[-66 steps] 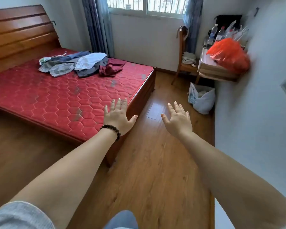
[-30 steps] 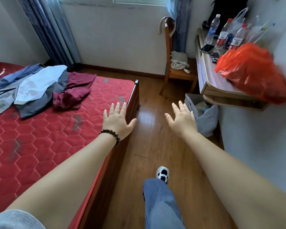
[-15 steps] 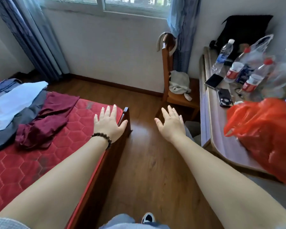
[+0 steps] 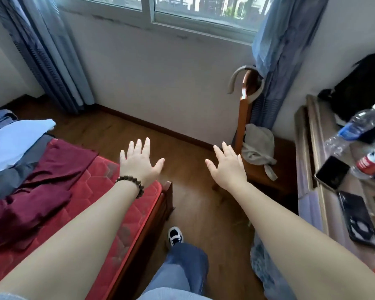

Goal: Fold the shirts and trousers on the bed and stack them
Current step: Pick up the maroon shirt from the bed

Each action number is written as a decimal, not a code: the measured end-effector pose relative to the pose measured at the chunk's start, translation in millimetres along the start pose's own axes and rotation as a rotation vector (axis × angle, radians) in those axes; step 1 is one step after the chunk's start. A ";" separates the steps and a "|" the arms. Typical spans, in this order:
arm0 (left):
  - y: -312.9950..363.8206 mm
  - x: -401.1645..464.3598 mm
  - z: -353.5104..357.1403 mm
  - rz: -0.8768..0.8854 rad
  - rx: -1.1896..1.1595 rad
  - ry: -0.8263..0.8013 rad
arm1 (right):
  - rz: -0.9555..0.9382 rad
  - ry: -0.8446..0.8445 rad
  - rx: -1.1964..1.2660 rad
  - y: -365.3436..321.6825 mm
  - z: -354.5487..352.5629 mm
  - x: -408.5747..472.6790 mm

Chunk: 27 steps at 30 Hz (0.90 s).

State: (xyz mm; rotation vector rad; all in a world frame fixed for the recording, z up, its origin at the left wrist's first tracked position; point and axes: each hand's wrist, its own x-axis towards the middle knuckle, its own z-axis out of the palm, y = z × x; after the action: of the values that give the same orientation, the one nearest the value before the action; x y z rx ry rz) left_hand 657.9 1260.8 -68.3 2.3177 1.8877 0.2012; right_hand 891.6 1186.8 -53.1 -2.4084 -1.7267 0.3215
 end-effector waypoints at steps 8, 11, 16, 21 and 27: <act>-28.2 209.1 -19.5 -0.144 -0.007 0.036 | -0.114 -0.026 -0.027 -51.7 -26.1 234.2; -48.9 258.9 -26.5 -0.219 -0.006 0.039 | -0.163 -0.068 -0.023 -76.4 -24.1 294.3; -84.8 316.1 -29.1 -0.337 -0.004 0.038 | -0.289 -0.133 -0.019 -132.3 -8.1 385.1; -132.2 355.6 -23.6 -0.544 -0.013 0.065 | -0.485 -0.188 -0.037 -202.4 15.1 473.3; -170.7 409.3 -2.1 -0.848 -0.041 0.113 | -0.768 -0.293 -0.086 -281.5 54.0 585.3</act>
State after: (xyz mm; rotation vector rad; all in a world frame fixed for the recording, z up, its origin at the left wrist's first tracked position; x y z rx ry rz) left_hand 576.0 1695.7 -95.0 1.3158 2.6749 0.2572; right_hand 801.7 1831.7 -80.9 -1.6048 -2.6587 0.5006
